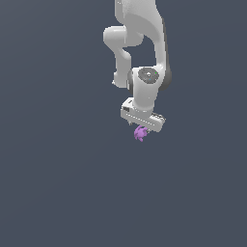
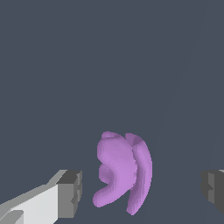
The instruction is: Pick up the object and move it to a goal position.
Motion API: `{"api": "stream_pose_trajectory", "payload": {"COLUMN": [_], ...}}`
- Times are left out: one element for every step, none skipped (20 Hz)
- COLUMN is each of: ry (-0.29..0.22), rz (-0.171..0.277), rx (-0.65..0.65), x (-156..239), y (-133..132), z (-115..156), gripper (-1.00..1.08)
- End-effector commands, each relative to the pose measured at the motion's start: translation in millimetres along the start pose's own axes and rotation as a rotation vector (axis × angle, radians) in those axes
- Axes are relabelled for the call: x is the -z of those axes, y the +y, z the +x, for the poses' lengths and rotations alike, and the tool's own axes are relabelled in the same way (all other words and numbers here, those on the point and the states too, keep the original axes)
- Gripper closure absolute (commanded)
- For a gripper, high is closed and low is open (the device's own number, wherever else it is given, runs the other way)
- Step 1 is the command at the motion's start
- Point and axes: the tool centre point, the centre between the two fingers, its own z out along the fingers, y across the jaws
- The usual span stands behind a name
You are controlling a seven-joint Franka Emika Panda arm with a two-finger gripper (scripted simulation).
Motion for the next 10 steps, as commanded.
{"api": "stream_pose_trajectory", "payload": {"ry": [0.002, 0.003, 0.003, 0.003, 0.004, 0.004, 0.004, 0.004, 0.004, 0.004], "rz": [0.001, 0.002, 0.002, 0.002, 0.002, 0.003, 0.003, 0.003, 0.003, 0.003], "rx": [-0.029, -0.037, -0.044, -0.051, -0.056, -0.060, -0.064, -0.066, -0.068, -0.068], "x": [-3.6, -4.7, -5.7, -6.5, -7.3, -7.8, -8.3, -8.6, -8.8, -8.9], "y": [-1.9, -2.5, -3.1, -3.5, -3.9, -4.2, -4.4, -4.6, -4.6, -4.9], "z": [-6.4, -8.5, -10.3, -11.9, -13.2, -14.3, -15.1, -15.7, -16.1, -16.4], "gripper": [-0.92, -0.92, -0.92, -0.92, -0.92, -0.92, -0.92, -0.92, -0.92, -0.92]}}
